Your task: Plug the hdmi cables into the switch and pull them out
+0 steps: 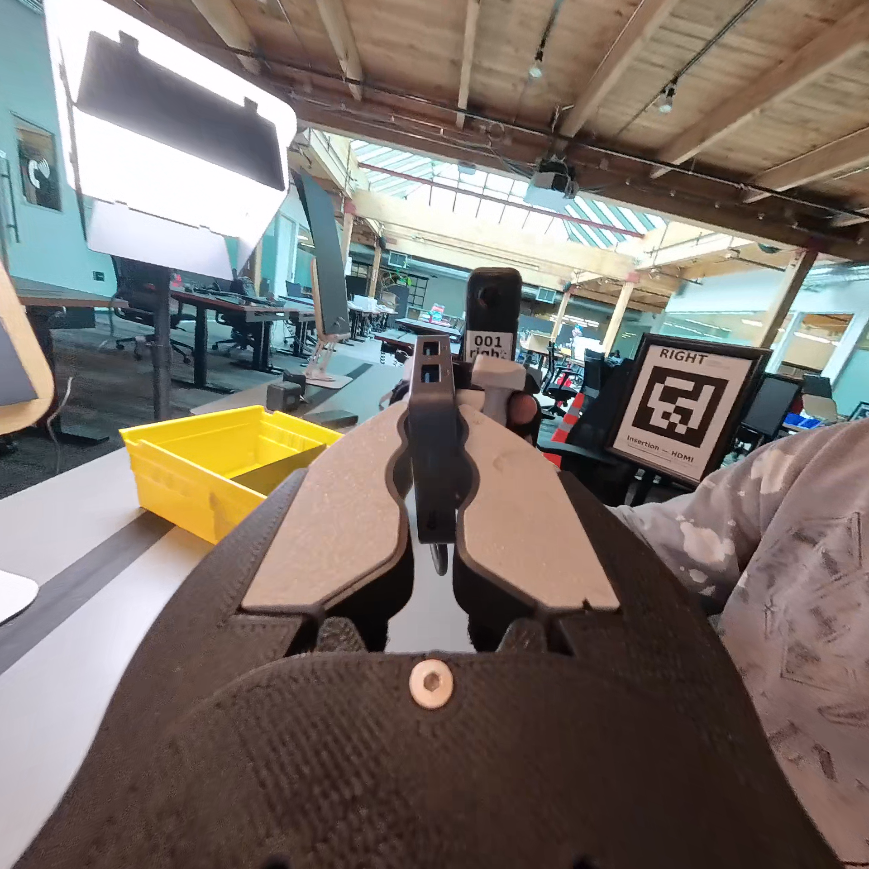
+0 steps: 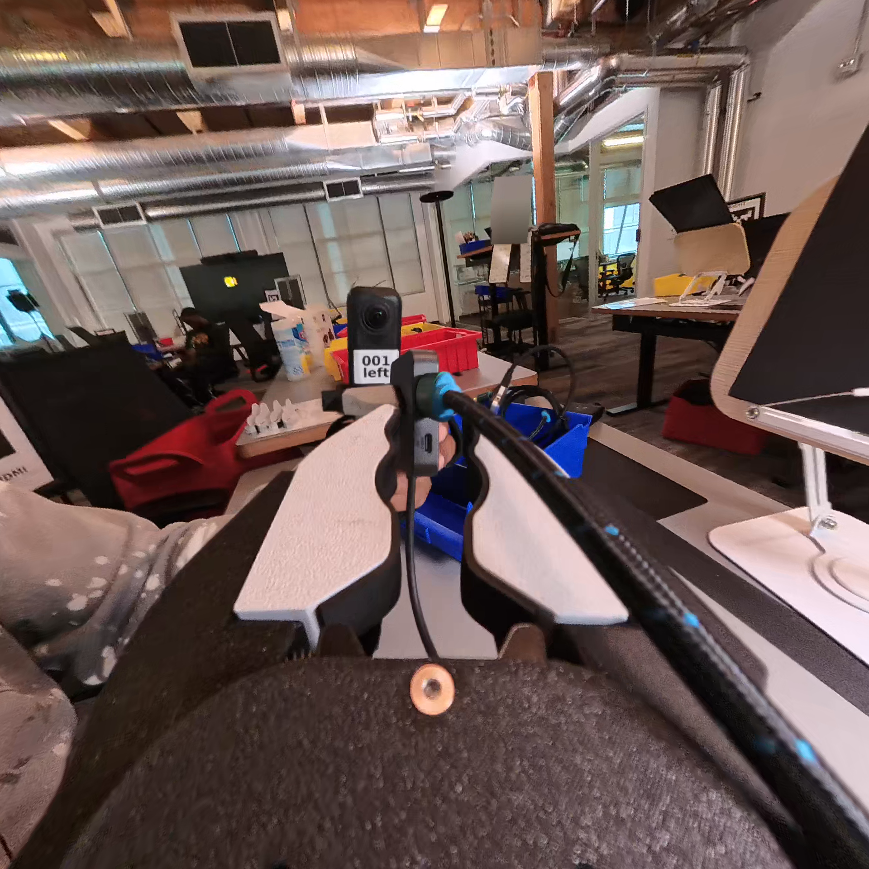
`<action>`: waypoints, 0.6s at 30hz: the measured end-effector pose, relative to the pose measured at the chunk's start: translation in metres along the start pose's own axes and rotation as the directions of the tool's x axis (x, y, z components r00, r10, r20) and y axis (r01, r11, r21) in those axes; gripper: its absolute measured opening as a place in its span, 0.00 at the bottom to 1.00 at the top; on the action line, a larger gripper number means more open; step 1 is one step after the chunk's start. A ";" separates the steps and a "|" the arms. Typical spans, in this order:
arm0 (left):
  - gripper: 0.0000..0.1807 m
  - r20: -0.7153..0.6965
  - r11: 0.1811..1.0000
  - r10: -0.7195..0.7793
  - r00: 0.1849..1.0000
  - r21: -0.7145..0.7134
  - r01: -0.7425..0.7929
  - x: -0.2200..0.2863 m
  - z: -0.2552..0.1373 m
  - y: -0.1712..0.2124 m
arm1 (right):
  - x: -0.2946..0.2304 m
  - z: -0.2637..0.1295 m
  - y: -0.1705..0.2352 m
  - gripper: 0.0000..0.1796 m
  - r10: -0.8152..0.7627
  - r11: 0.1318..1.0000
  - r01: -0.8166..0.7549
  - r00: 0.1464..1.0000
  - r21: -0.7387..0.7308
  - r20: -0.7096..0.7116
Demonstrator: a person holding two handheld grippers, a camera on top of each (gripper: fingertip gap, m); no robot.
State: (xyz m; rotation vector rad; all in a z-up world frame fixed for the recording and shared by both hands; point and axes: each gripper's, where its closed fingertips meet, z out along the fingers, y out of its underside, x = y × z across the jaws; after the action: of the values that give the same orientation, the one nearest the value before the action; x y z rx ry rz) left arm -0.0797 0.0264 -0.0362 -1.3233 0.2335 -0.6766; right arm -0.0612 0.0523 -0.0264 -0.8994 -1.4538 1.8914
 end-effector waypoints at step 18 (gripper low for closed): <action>0.08 -0.002 0.993 0.080 0.997 -0.091 -0.080 0.016 0.013 0.009 | -0.013 -0.006 0.000 0.06 0.040 0.999 -0.045 0.986 0.026 0.163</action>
State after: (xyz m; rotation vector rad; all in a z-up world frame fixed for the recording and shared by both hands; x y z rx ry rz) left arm -0.0573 0.0284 -0.0374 -1.3943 0.3178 -0.6034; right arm -0.0486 0.0457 -0.0256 -0.7833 -1.5068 2.0534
